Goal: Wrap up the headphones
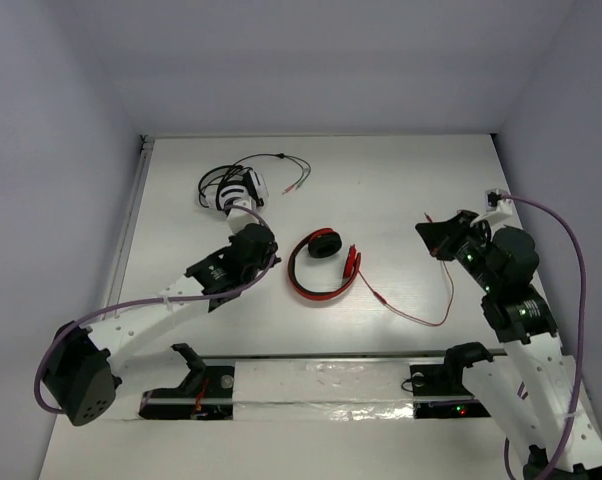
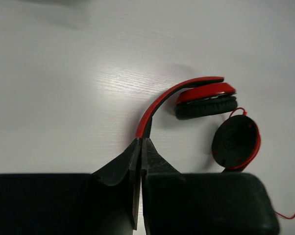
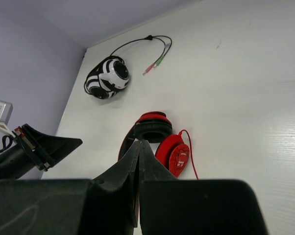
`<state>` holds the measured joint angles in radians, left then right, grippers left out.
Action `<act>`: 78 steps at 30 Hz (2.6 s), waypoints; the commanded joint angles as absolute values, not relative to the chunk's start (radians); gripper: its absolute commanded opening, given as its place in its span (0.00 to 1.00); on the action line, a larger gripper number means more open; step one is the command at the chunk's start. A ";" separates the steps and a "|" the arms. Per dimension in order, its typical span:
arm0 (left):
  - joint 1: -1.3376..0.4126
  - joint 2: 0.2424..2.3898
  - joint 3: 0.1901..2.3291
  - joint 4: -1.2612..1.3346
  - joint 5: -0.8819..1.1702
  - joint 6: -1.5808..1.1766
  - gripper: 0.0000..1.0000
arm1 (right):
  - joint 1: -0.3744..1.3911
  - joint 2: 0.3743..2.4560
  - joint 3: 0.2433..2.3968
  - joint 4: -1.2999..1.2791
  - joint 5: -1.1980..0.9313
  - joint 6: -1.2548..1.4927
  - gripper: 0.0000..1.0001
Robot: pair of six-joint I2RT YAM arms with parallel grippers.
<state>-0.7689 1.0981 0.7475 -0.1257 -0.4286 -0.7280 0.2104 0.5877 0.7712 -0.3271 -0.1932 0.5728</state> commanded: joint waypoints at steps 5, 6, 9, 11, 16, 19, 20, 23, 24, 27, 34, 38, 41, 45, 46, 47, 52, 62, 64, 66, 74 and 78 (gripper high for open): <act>-0.847 1.118 0.683 -0.190 -0.482 -0.882 0.17 | 0.207 0.623 0.756 -0.250 -0.258 0.572 0.12; -0.860 1.132 0.687 -0.189 -0.476 -0.887 0.21 | 0.207 0.626 0.755 -0.249 -0.262 0.571 0.23; -0.929 1.216 0.724 -0.247 -0.494 -0.934 0.36 | 0.207 0.641 0.755 -0.247 -0.275 0.571 0.38; -0.951 1.270 0.729 -0.249 -0.486 -0.959 0.44 | 0.207 0.643 0.752 -0.245 -0.281 0.572 0.40; -0.960 1.340 0.726 -0.198 -0.453 -0.963 0.50 | 0.207 0.635 0.752 -0.250 -0.296 0.572 0.40; -0.960 1.388 0.736 -0.170 -0.460 -0.953 0.51 | 0.207 0.634 0.749 -0.249 -0.308 0.574 0.40; -0.960 1.399 0.742 -0.160 -0.459 -0.948 0.51 | 0.207 0.632 0.743 -0.245 -0.311 0.575 0.40; -0.960 1.440 0.761 -0.111 -0.440 -0.927 0.51 | 0.207 0.634 0.735 -0.244 -0.322 0.580 0.40; -0.960 1.450 0.765 -0.095 -0.440 -0.922 0.50 | 0.207 0.632 0.735 -0.244 -0.324 0.580 0.40; -0.960 1.480 0.784 -0.087 -0.446 -0.913 0.46 | 0.207 0.624 0.733 -0.247 -0.319 0.578 0.40; -0.960 1.370 0.733 -0.083 -0.468 -0.943 0.33 | 0.207 0.637 0.732 -0.244 -0.328 0.580 0.40; -0.982 1.290 0.703 -0.066 -0.485 -0.965 0.39 | 0.207 0.644 0.732 -0.230 -0.330 0.580 0.39; -0.992 1.314 0.718 -0.066 -0.451 -0.976 0.50 | 0.207 0.652 0.727 -0.226 -0.336 0.581 0.39; -0.992 1.384 0.722 -0.039 -0.431 -0.994 0.53 | 0.216 0.644 0.716 -0.222 -0.336 0.588 0.39; -0.992 1.402 0.726 -0.026 -0.428 -0.985 0.53 | 0.216 0.643 0.718 -0.232 -0.337 0.586 0.39; -0.992 1.414 0.730 -0.020 -0.425 -0.982 0.53 | 0.216 0.640 0.719 -0.238 -0.337 0.584 0.39; -0.992 1.514 0.785 -0.014 -0.428 -0.954 0.52 | 0.216 0.627 0.723 -0.252 -0.336 0.580 0.39; -0.930 1.496 0.753 -0.092 -0.506 -0.934 0.17 | 0.216 0.629 0.704 -0.238 -0.345 0.584 0.39; -0.893 1.467 0.739 -0.127 -0.526 -0.905 0.15 | 0.216 0.634 0.703 -0.229 -0.350 0.587 0.39; -0.865 1.450 0.729 -0.138 -0.541 -0.873 0.18 | 0.216 0.638 0.704 -0.224 -0.350 0.589 0.39; -0.802 1.410 0.730 -0.094 -0.507 -0.718 0.48 | 0.216 0.650 0.704 -0.210 -0.347 0.594 0.39; -0.802 1.420 0.727 -0.060 -0.491 -0.697 0.55 | 0.216 0.653 0.695 -0.203 -0.345 0.597 0.38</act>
